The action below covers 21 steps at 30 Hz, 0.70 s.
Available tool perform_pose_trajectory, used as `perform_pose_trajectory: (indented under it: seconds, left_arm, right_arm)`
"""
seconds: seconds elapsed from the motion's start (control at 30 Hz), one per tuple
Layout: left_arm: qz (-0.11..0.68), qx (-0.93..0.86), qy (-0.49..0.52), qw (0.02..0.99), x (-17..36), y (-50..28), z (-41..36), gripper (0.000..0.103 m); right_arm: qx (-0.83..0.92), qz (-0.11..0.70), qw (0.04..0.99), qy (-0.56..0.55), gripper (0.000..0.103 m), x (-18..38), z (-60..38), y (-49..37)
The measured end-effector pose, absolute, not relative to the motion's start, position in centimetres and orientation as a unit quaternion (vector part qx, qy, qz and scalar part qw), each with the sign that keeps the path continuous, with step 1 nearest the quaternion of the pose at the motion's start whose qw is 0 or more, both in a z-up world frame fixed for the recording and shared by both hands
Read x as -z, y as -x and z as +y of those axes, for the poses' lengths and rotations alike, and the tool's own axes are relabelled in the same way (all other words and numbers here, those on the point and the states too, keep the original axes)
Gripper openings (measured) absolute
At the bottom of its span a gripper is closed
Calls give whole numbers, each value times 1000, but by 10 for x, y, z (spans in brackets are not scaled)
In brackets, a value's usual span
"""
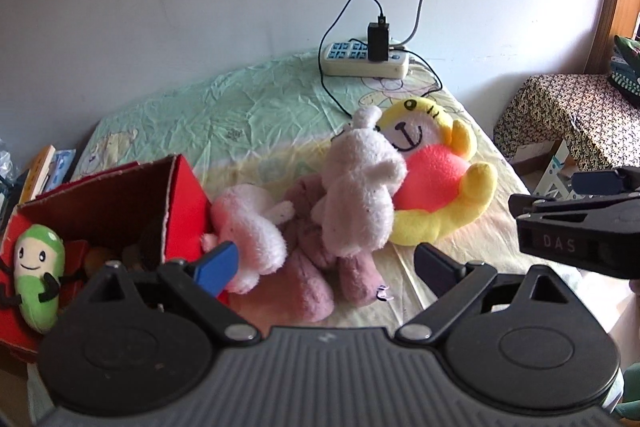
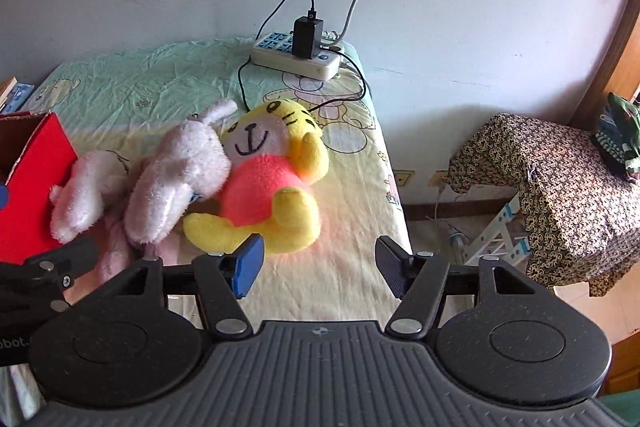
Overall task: Organize objects
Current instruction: 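Move the right gripper back to the white bunny plush on the bed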
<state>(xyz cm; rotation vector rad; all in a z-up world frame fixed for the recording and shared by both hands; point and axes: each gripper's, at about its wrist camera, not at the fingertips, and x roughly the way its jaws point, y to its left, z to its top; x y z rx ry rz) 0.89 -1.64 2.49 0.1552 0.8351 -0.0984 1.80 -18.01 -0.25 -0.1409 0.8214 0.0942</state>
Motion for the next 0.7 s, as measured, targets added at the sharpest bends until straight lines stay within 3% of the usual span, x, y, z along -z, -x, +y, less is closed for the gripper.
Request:
perform_pose_trajectory:
  seconds: [0.43, 0.7]
  left_arm:
    - [447, 47, -83, 890, 2, -32, -31, 95]
    - [423, 100, -53, 899, -6, -57, -21, 95]
  right_arm:
    - [-36, 413, 907, 71, 66, 17, -190, -33]
    - [-76, 406, 910, -37, 63, 8, -203, -52]
